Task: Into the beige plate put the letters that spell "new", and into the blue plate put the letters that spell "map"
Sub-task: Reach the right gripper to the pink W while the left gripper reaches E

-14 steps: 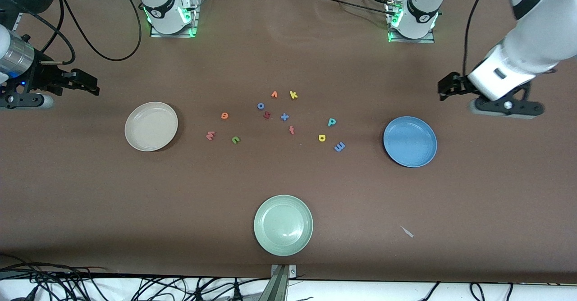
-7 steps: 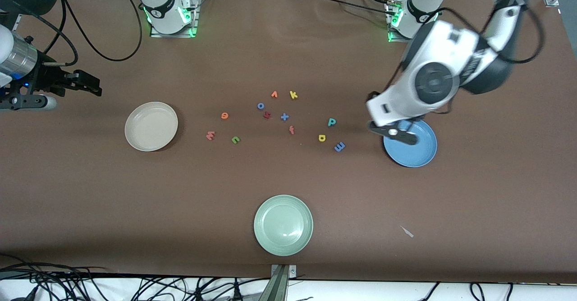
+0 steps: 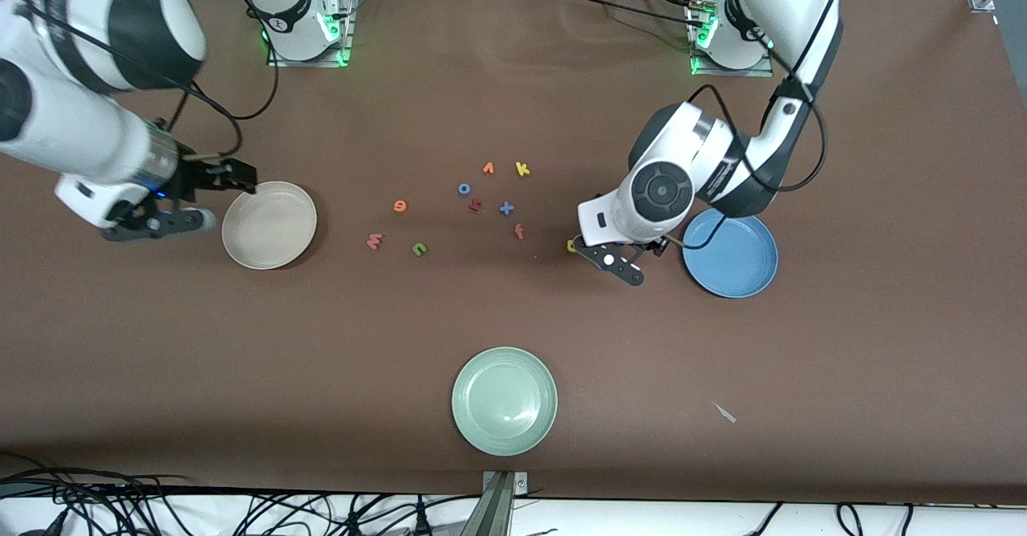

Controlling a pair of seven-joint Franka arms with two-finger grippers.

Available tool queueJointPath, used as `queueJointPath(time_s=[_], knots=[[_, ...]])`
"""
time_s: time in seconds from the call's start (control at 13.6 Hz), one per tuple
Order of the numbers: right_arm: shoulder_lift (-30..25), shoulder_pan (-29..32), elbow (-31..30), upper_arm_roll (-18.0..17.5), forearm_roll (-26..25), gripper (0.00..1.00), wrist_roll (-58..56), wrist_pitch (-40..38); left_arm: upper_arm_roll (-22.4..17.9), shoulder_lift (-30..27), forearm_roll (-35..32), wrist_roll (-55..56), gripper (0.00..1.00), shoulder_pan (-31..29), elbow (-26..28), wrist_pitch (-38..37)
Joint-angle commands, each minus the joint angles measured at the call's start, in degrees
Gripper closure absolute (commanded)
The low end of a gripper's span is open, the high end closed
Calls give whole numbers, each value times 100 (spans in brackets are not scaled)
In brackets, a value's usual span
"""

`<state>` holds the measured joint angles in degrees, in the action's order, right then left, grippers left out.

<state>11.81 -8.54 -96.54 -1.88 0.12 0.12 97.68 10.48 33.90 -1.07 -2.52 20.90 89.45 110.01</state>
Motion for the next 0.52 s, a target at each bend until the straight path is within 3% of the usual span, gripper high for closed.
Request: queueJointPath(time_s=[0.0,0.15,0.44], knots=[[418,-191,66,13,181,0,319,503,-19,335,2,-170,0,142,-68,432],[498,-524,-354,13,147,0,1126,1206,-19,643,-77,-179,0,116,-59,871],[515,-833,-1654,21,94,0,1919,3023,-19,680,-409,-196,0,99,-51,900]])
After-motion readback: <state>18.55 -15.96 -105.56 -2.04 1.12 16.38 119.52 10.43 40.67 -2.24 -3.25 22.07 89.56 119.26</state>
